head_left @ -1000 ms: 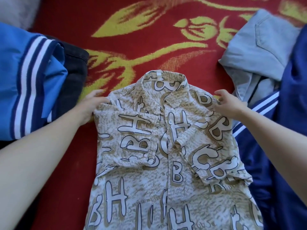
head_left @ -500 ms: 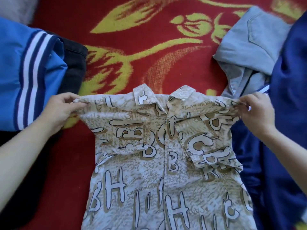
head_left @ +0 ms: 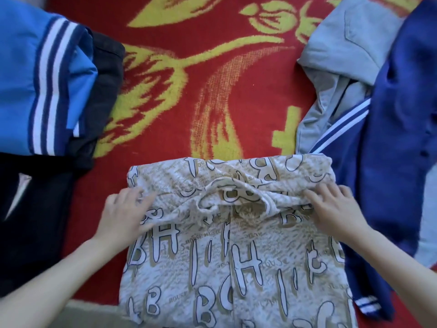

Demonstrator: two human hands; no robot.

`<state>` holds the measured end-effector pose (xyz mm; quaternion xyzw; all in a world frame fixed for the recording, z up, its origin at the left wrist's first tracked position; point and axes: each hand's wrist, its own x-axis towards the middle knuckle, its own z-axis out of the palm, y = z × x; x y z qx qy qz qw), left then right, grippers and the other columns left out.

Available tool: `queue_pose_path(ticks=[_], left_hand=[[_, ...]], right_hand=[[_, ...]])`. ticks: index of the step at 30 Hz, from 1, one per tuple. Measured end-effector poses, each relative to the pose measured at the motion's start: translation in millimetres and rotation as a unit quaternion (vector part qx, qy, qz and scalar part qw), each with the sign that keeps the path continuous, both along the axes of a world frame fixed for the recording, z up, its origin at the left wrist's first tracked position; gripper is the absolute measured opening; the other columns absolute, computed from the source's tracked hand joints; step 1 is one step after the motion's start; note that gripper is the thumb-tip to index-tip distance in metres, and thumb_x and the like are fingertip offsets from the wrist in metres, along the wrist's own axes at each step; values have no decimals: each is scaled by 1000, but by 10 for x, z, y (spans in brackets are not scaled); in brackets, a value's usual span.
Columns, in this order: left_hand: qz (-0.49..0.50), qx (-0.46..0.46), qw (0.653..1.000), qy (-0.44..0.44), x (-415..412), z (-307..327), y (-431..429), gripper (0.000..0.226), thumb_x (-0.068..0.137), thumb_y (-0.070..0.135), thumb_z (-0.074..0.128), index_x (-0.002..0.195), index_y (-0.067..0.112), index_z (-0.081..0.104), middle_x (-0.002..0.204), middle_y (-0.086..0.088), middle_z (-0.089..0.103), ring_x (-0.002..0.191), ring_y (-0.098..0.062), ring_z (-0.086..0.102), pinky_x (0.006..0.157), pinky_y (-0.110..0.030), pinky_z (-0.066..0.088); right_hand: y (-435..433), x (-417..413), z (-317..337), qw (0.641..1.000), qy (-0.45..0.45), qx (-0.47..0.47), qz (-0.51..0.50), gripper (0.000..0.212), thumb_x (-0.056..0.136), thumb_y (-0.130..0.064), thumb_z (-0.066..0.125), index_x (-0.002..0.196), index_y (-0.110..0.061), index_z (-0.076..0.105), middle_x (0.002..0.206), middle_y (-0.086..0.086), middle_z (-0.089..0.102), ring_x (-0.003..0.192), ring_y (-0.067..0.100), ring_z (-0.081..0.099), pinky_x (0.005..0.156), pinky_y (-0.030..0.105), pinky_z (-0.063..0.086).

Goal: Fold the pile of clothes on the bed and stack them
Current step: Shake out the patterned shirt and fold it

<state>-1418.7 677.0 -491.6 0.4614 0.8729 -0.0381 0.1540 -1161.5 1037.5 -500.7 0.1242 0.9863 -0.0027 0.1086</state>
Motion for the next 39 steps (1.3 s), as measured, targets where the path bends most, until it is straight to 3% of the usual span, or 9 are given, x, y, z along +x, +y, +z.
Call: queue_pose_path(ticks=[6, 12, 17, 19, 22, 27, 32, 36, 39], left_hand=[[-58, 37, 996, -56, 222, -100, 400, 49, 63, 15, 83, 109, 17, 65, 83, -2, 69, 70, -22, 65, 59, -31, 47], [120, -41, 978, -167, 438, -68, 540, 81, 84, 46, 61, 148, 25, 15, 144, 3, 31, 134, -15, 27, 110, -37, 22], [191, 13, 957, -219, 568, -100, 706, 24, 90, 21, 56, 113, 19, 60, 88, 6, 57, 88, -15, 49, 94, -32, 37], [125, 70, 970, -196, 593, -67, 700, 14, 89, 19, 52, 86, 16, 65, 81, 5, 60, 79, -15, 50, 84, -33, 44], [-137, 158, 978, -30, 605, -98, 550, 22, 80, 19, 49, 63, 12, 62, 67, 0, 60, 59, -16, 53, 56, -29, 49], [-288, 22, 957, -14, 699, -200, 246, 21, 59, 34, 72, 57, 18, 60, 61, 3, 60, 54, -15, 55, 58, -25, 48], [-25, 93, 995, 25, 270, -83, 460, 41, 88, 39, 36, 87, 10, 65, 92, -12, 64, 81, -28, 62, 70, -46, 50], [156, -115, 980, -49, -196, -17, 670, 80, 88, 42, 55, 149, 20, 8, 156, -11, 7, 143, -29, 6, 113, -51, 13], [186, -172, 965, -73, -469, -72, 668, 84, 84, 36, 62, 149, 22, 10, 141, -8, 41, 139, -28, 22, 112, -55, 9]], right_hand=[[-454, -213, -16, 993, -73, -89, 33, 86, 55, -20, 82, 128, -22, 37, 102, 4, 67, 89, 27, 63, 75, 37, 50], [-606, -350, 49, 964, -121, -211, -111, 60, 90, -25, 52, 142, -34, 24, 111, -7, 58, 102, 15, 44, 87, 31, 28], [-612, -274, 13, 986, -20, -158, -52, 45, 78, -8, 63, 118, -27, 52, 95, -7, 65, 78, 18, 50, 75, 32, 29], [-581, -160, -72, 991, 113, -52, 50, 34, 63, 4, 56, 89, -18, 51, 69, 0, 57, 66, 21, 45, 65, 30, 27], [-517, 33, -126, 975, 164, 20, 148, 28, 68, 9, 38, 84, -12, 47, 85, 8, 54, 82, 26, 45, 71, 34, 32], [-485, 110, -70, 982, -16, 9, 185, 28, 44, 0, 67, 70, -10, 66, 106, 19, 67, 110, 31, 44, 92, 54, 36], [-344, -389, 158, 997, 77, -4, 30, 25, 63, 3, 62, 84, -6, 71, 116, 22, 63, 111, 39, 58, 97, 57, 37], [-17, -846, 269, 984, -141, 17, -110, 79, 85, -5, 51, 150, -20, 10, 158, 8, 2, 145, 26, -1, 113, 54, 3], [168, -953, 203, 974, -210, 22, -84, 76, 88, -8, 47, 149, -20, 4, 145, 7, 36, 136, 27, 27, 111, 55, 11]])
